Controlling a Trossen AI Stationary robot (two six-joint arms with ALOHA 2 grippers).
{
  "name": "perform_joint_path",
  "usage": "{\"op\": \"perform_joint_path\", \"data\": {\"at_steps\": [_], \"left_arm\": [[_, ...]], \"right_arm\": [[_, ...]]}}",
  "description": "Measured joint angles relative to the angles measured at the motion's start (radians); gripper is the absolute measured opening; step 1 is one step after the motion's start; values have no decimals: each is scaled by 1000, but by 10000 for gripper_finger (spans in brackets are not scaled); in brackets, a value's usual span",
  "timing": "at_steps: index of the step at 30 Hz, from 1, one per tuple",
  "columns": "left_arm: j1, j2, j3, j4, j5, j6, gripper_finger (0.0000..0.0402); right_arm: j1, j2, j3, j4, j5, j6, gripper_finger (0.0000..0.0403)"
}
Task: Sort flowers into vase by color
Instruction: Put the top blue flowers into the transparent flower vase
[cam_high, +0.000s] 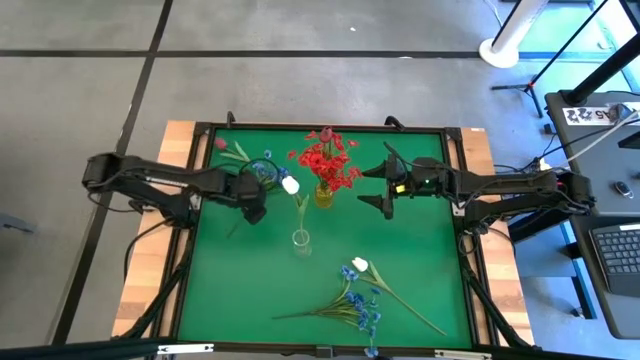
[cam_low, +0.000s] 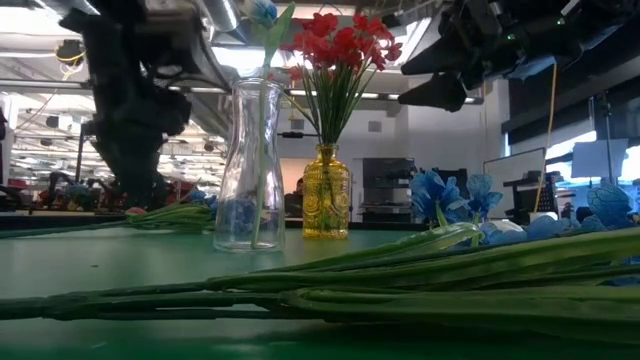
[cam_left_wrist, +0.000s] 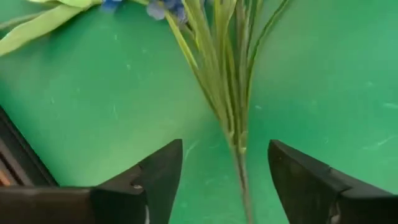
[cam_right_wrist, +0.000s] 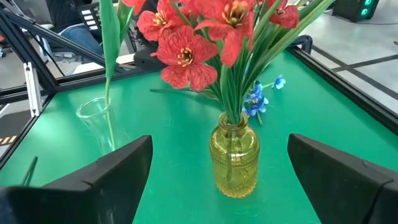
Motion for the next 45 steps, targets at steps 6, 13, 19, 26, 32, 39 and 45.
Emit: {"op": "perform_joint_path", "data": {"at_steps": [6,13,19,26,32,39,45], "left_arm": [[106,44,0,85,123,131,247],[214,62,-64,151,187,190,247],[258,53,-204,319,278,163,247],[220,33,-197,321,224,153,225],[203,34,-186,338,203,53,127],[176,-16,-179,331,118,50,16],[125,-228,-78,208,11,30,10]], "right_arm": [[0,0,0,-9,-6,-1,369],[0,0,0,-29,-5,-2,369],[0,0,0,-31,-5,-5,369],[0,0,0,-30,21,-7,369],[0,0,0,-28,37,-7,369],[0,0,0,-32,37,-1,369],[0,1,0,-56,37,7,369]]}}
